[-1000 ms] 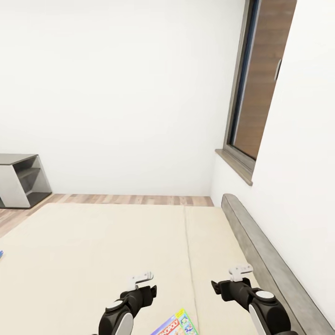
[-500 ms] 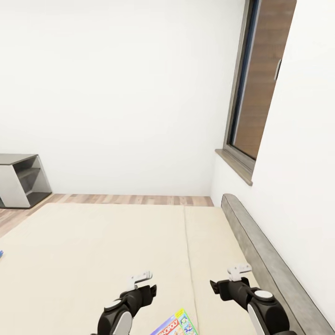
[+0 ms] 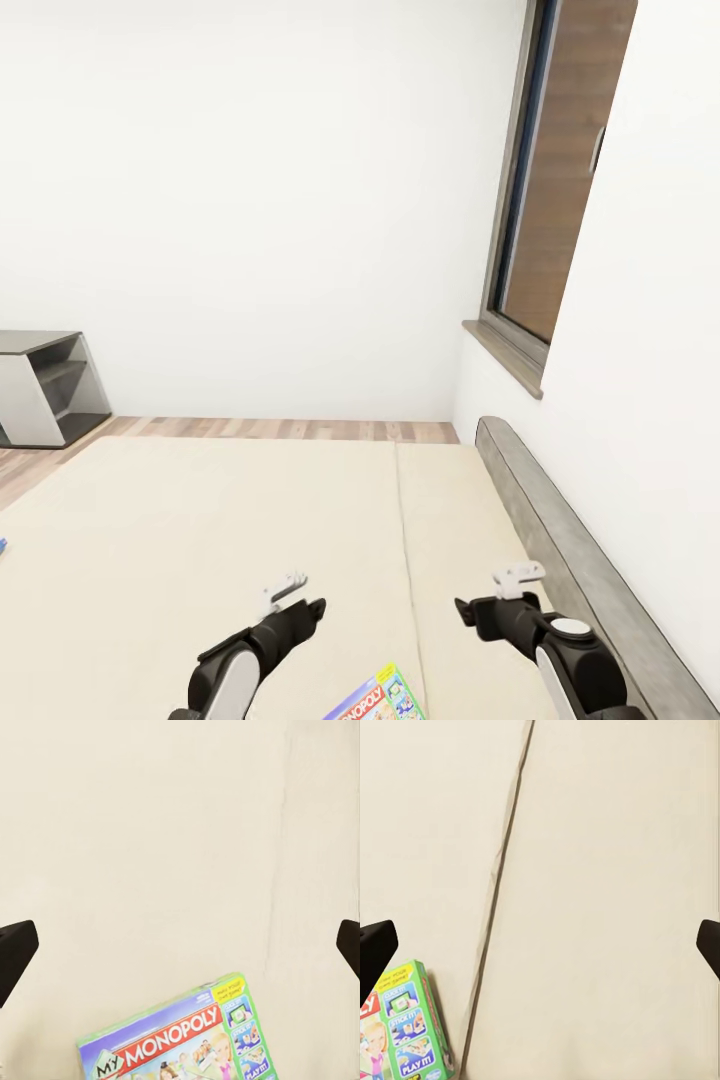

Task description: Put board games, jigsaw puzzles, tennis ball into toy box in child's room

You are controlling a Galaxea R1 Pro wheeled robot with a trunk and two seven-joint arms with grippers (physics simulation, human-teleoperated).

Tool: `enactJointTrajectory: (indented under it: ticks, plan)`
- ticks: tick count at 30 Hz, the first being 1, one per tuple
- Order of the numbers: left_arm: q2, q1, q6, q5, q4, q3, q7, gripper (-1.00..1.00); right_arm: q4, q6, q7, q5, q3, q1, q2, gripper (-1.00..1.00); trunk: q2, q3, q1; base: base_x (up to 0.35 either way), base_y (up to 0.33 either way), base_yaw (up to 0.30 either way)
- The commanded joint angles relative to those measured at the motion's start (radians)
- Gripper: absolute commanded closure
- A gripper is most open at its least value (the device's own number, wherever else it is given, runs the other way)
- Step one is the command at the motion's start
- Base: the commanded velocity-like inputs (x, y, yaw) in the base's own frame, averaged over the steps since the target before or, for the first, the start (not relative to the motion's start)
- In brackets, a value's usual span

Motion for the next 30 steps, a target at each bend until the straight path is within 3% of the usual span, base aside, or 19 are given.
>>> enactJointTrajectory:
  ticks: [1,3,9,21,24,30]
  plan:
    - [0.0,-0.001,0.001,0.012,-0.002,0.0,0.01,-1.0,-0.001,0.005,0.002,0.0,0.001,-0.001,-0.001,-1.0,-0.001,-0.001,0.0,0.0,0.0,0.0]
    - [0.009,0.0,0.004,0.03,-0.014,0.022,0.012,-1.0,-0.006,0.007,0.007,-0.002,-0.001,-0.001,-0.003,-1.0,-0.001,-0.001,0.0,0.0,0.0,0.0]
    - [0.025,0.002,0.004,0.047,-0.032,0.046,0.029,-1.0,-0.013,0.016,0.017,-0.004,0.002,-0.002,-0.002,-1.0,-0.001,-0.001,0.0,0.0,0.0,0.0]
    - [0.033,0.003,-0.003,0.063,-0.043,0.05,0.06,-1.0,-0.02,0.027,0.024,-0.005,0.004,-0.001,-0.005,-1.0,-0.001,-0.001,0.0,0.0,0.0,-0.019]
    - [0.033,0.001,0.0,0.071,-0.043,0.049,0.058,-1.0,-0.022,0.122,0.025,-0.006,0.002,-0.018,0.001,-1.0,-0.001,-0.001,0.0,0.0,0.0,-0.004]
    - [0.033,-0.012,0.022,0.074,-0.026,0.055,0.057,-1.0,-0.003,0.218,0.031,-0.015,-0.006,-0.092,-0.001,-1.0,-0.001,-0.001,0.0,0.0,0.0,-0.002]
